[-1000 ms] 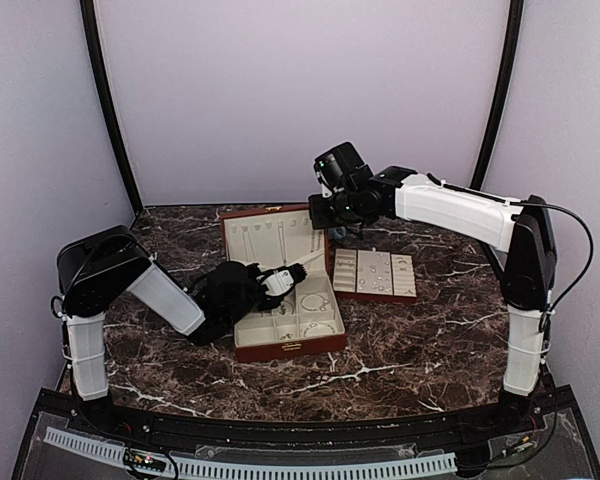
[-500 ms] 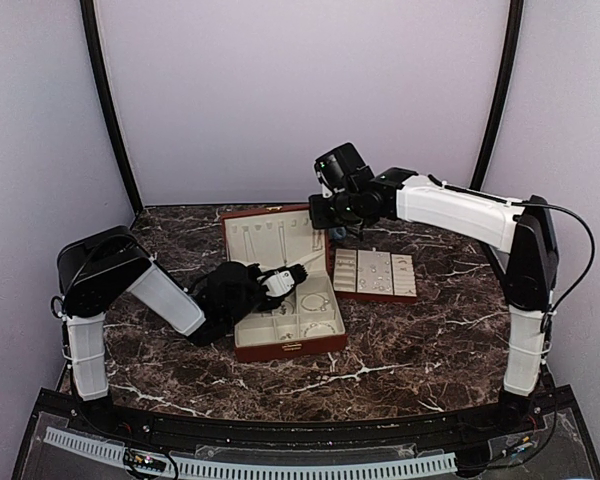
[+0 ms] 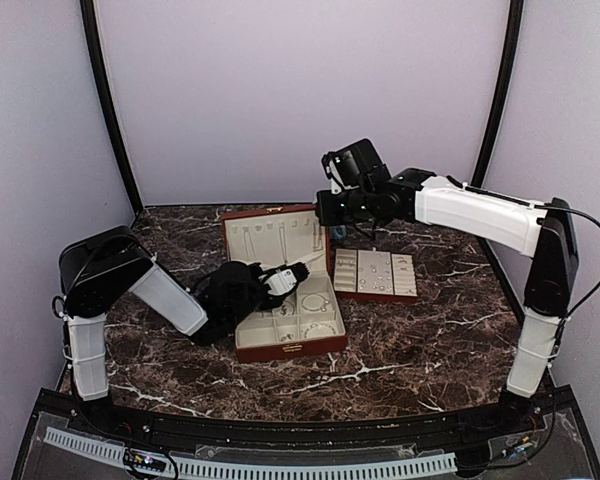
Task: Organize the mixed jewelry
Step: Hang the necklace on the necklace hanger.
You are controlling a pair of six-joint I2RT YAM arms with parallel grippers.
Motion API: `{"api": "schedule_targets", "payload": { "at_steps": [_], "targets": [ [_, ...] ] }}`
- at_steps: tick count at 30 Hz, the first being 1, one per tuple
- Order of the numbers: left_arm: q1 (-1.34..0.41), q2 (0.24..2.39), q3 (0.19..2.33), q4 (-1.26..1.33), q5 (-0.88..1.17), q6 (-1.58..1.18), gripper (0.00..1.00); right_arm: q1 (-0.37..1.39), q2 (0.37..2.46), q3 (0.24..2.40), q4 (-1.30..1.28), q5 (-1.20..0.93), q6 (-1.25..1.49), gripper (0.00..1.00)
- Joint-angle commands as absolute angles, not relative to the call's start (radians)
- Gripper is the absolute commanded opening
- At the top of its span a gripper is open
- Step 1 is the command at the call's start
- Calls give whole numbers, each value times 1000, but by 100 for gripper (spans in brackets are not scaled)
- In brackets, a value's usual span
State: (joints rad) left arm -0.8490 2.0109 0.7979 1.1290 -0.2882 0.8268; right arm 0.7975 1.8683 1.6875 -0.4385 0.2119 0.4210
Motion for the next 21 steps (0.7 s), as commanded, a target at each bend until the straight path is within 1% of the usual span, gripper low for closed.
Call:
{"api": "schedule_targets", "payload": {
  "at_steps": [1,2,3,4,6,8,13,21],
  "targets": [
    [-874,2015,825,1144,-292,816,1,787,1801,1652,-341,190,420,20],
    [-875,2014,826,1148,-301,816,3,787,1795,1645,-335,184,420,20],
    [-876,2011,827,1159,-305,817,8,787,1789,1638,-328,180,421,21],
    [-878,2009,827,1165,-312,819,11,787,1785,1631,-321,175,421,21],
    [-883,2002,827,1175,-320,826,21,788,1777,1620,-311,168,424,21],
    [-888,1994,828,1182,-326,833,29,787,1772,1614,-306,162,425,21],
    [-901,1975,834,1193,-347,853,41,788,1755,1589,-279,130,425,21],
    [-915,1865,802,1205,-376,803,61,787,1711,1542,-230,43,403,26]
  ]
}}
